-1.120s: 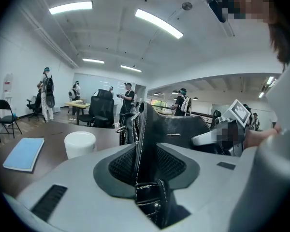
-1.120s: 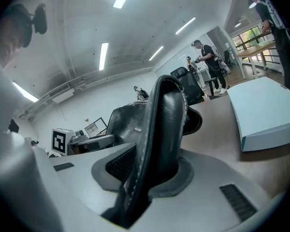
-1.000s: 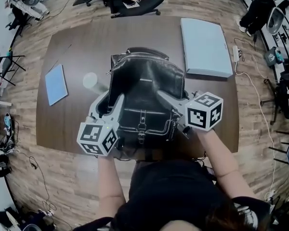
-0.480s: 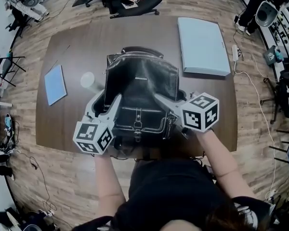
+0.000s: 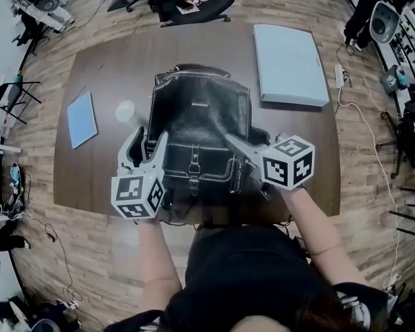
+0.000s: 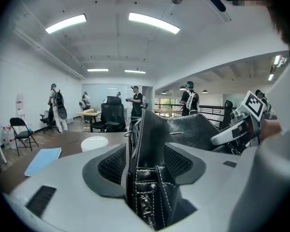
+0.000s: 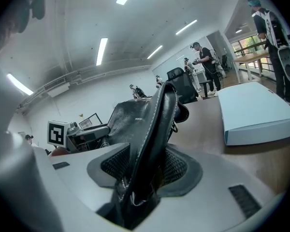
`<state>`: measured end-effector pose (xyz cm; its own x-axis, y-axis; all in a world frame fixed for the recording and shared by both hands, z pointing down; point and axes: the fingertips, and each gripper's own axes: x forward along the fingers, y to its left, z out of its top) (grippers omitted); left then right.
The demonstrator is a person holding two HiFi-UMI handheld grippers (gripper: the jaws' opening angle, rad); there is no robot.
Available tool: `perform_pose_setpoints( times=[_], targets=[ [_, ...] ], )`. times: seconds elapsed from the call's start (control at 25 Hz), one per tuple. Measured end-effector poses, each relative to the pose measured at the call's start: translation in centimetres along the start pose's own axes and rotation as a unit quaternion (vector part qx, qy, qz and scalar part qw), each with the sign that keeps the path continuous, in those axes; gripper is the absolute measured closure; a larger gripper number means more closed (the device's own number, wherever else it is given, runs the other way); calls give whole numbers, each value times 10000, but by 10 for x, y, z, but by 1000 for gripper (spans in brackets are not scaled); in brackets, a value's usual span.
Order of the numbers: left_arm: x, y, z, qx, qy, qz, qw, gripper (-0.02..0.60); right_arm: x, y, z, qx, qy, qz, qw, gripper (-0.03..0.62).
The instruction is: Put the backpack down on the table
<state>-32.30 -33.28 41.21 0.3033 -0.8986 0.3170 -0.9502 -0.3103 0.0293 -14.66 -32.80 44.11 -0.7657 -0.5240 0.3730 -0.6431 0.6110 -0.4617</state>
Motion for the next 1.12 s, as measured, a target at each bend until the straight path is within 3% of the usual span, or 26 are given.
perform_pose_setpoints(
  times=[0.88,0.96,1.0,1.12],
  targets=[
    [-18,-5,-13,-274,-87,466,9985,314,-35,-22,-5,222,-441,-413,9979,413],
    [-19,-8,-15,-345,-65,439,9984,316,-40,-30,-1,199,-527,-558,9969,379],
    [-19,-11,-15,-356,-58,425,9984,318,-43,-32,1,208,-560,-585,9965,428],
    [-21,-19,-12,-347,-80,371,9987,333,-49,-32,4,185,-630,-550,9963,436]
  ],
)
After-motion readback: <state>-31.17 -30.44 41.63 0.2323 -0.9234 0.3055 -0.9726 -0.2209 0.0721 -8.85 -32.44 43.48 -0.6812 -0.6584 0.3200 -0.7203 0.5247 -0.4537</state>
